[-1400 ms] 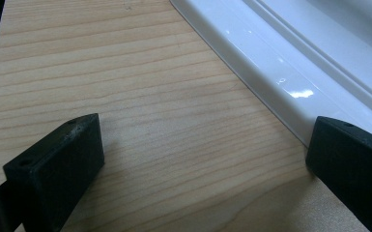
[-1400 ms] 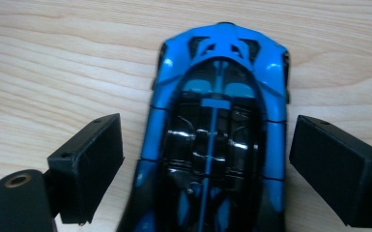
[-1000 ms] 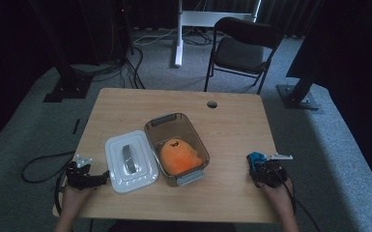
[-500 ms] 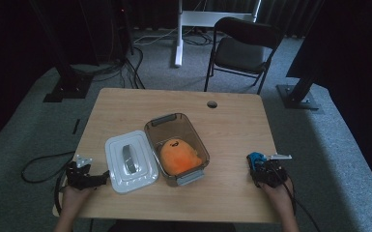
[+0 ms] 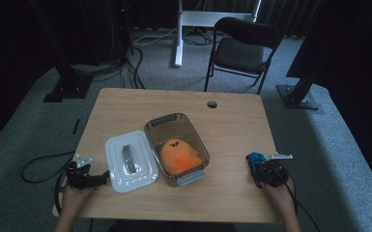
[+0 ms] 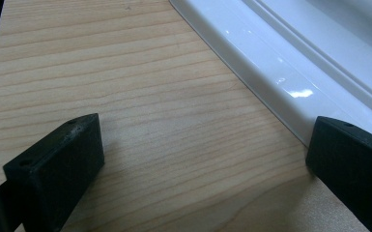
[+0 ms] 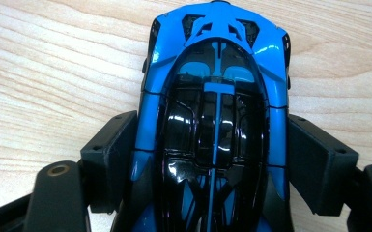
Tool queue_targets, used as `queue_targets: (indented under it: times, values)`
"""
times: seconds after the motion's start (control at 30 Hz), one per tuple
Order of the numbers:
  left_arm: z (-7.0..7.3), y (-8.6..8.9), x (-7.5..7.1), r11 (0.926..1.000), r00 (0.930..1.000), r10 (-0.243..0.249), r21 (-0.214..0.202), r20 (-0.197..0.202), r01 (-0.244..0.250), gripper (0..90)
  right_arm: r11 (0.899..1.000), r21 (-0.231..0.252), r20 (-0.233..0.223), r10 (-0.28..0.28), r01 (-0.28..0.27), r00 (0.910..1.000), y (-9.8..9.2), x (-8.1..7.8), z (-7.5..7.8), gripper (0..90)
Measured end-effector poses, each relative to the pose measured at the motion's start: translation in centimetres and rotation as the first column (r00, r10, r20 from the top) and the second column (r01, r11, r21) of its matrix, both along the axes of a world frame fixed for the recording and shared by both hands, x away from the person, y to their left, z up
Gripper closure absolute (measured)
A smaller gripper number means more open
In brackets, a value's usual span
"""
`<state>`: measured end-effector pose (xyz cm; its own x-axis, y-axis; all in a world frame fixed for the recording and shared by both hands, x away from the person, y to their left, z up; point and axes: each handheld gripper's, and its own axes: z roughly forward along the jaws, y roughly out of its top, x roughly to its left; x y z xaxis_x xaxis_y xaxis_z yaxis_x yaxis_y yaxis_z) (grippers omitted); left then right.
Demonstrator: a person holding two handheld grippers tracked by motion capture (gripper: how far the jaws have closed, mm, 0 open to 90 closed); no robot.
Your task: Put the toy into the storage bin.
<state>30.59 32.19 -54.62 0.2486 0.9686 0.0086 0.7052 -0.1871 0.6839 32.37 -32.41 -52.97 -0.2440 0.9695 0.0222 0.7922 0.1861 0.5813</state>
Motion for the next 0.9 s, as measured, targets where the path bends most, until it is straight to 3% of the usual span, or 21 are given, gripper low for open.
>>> queue_targets:
  times: [0.27, 0.53, 0.9]
  values:
    - [0.0, 0.0, 0.0, 1.0000, 1.0000, -0.001, 0.000, 0.000, 0.001, 0.3, 1.000, 0.026, -0.003, 0.011, -0.011, 0.9999, 0.0, -0.1, 0.5, 25.1]
    - [0.0, 0.0, 0.0, 1.0000, 1.0000, 0.000, 0.000, 0.000, 0.000, 0.3, 0.999, 0.035, 0.021, 0.029, -0.030, 0.9993, 0.5, -0.1, 1.7, 25.1]
    - [0.0, 0.0, 0.0, 1.0000, 1.0000, 0.000, -0.002, 0.001, 0.000, 0.3, 0.999, 0.028, 0.041, 0.040, -0.041, 0.9984, 0.7, 0.0, 3.2, 25.1]
